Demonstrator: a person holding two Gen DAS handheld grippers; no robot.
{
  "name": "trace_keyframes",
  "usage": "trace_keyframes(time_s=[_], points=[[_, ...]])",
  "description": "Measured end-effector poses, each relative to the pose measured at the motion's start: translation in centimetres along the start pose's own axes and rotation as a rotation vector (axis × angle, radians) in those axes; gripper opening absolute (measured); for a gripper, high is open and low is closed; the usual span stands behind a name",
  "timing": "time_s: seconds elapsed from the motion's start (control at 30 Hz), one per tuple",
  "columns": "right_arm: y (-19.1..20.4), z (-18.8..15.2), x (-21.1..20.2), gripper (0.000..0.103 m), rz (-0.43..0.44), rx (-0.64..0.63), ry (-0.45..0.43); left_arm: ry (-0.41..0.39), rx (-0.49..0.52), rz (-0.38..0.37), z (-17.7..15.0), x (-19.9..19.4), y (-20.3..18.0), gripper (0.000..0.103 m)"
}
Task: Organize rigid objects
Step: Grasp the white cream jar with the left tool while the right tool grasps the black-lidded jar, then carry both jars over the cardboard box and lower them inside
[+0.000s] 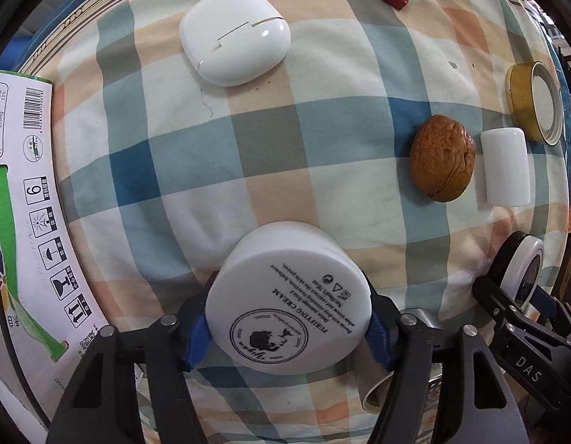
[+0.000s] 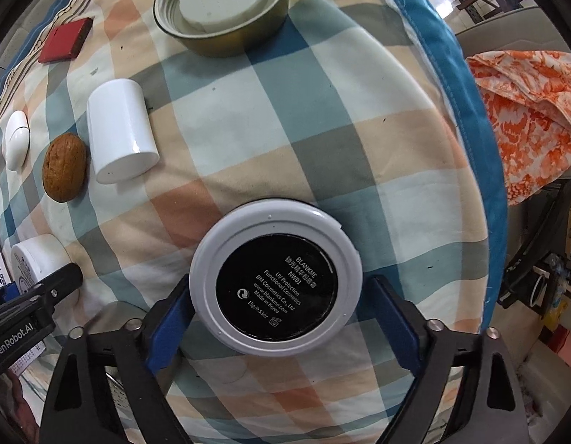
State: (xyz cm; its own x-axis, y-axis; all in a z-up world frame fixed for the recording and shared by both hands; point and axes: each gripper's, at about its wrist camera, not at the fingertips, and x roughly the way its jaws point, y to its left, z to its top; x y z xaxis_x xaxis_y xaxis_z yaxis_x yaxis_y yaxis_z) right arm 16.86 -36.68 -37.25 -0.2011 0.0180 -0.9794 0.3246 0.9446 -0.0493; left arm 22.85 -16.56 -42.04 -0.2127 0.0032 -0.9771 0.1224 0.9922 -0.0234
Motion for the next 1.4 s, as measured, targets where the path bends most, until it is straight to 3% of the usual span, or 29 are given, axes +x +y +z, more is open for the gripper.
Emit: trace_keyframes(time_s=[0.3, 0.73, 1.17, 1.3, 1.4], points=[[0.4, 0.6, -0.4, 0.078, 0.028, 0.017, -0.029, -0.026, 0.004, 0.008, 0.4, -1.2, 0.5, 0.066], [-0.3, -0.7, -1.7, 0.077, 0.071, -0.021, -0.042, -0.084, 0.011, 0.036, -2.3, -6.2, -0.4, 0.065], [3.4, -4.3, -9.5, 0.077, 0.147, -0.157, -0.139, -0.261, -0.033, -0.05, -9.1, -16.7, 2.6, 0.065], [5.4, -5.5, -13.1, 0.077, 0.171, -0.227, -0.186, -0.32, -0.064, -0.08, -11.8, -20.3, 5.2, 0.065], [8.0, -6.5, -15.6, 0.077, 0.189, -0.268, -0.217, -0.352, -0.095, -0.106, -11.6, -22.3, 7.9, 0.065]])
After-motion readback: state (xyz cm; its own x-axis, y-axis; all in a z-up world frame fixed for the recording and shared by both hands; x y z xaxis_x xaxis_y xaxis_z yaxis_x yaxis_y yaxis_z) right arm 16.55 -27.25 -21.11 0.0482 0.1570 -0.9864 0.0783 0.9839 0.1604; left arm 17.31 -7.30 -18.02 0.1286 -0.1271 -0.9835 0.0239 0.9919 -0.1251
